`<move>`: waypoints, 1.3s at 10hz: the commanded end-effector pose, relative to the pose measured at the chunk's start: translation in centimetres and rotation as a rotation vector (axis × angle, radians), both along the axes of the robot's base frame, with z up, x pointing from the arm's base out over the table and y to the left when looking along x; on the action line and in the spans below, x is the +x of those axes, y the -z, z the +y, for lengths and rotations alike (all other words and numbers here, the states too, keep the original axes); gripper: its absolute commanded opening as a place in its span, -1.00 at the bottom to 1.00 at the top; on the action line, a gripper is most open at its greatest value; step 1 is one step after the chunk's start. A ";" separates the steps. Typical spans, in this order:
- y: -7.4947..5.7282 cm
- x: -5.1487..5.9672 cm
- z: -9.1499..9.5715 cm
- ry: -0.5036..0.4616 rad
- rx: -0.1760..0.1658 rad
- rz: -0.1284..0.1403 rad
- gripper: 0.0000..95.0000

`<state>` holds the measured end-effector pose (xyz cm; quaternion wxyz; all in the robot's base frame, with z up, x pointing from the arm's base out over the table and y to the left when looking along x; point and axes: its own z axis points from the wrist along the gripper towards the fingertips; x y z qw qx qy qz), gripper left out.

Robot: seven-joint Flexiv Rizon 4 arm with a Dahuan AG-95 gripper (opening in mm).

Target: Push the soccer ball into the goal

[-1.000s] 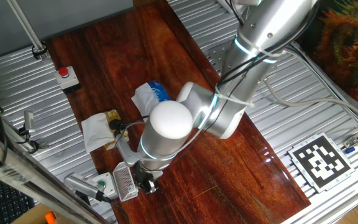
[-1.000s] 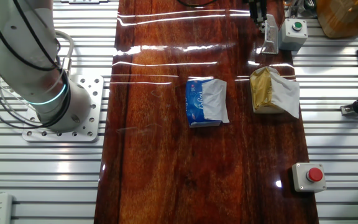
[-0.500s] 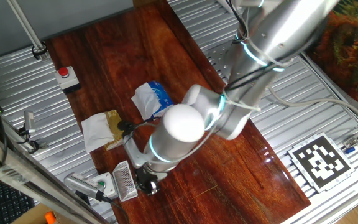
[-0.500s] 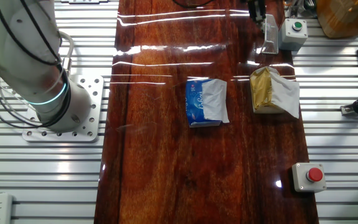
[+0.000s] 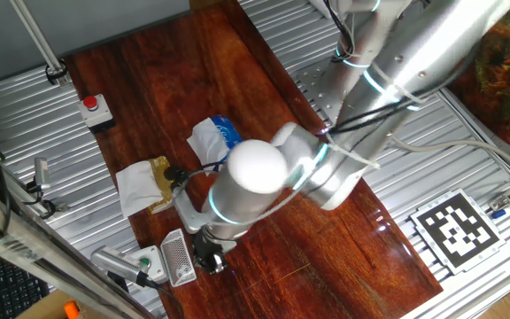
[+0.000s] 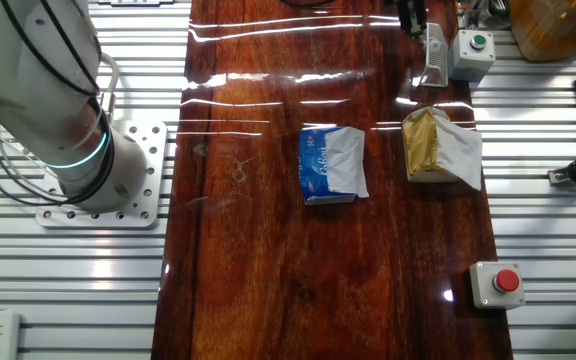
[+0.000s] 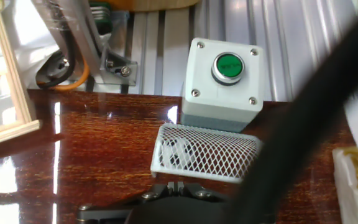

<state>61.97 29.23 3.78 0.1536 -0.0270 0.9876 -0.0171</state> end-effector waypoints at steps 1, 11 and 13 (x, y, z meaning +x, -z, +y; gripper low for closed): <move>-1.0 -1.3 0.1 -0.014 0.050 0.109 -1.00; -2.6 -5.1 0.1 -0.062 0.057 0.340 -1.00; -4.2 -5.4 -0.2 -0.070 0.048 0.343 -1.00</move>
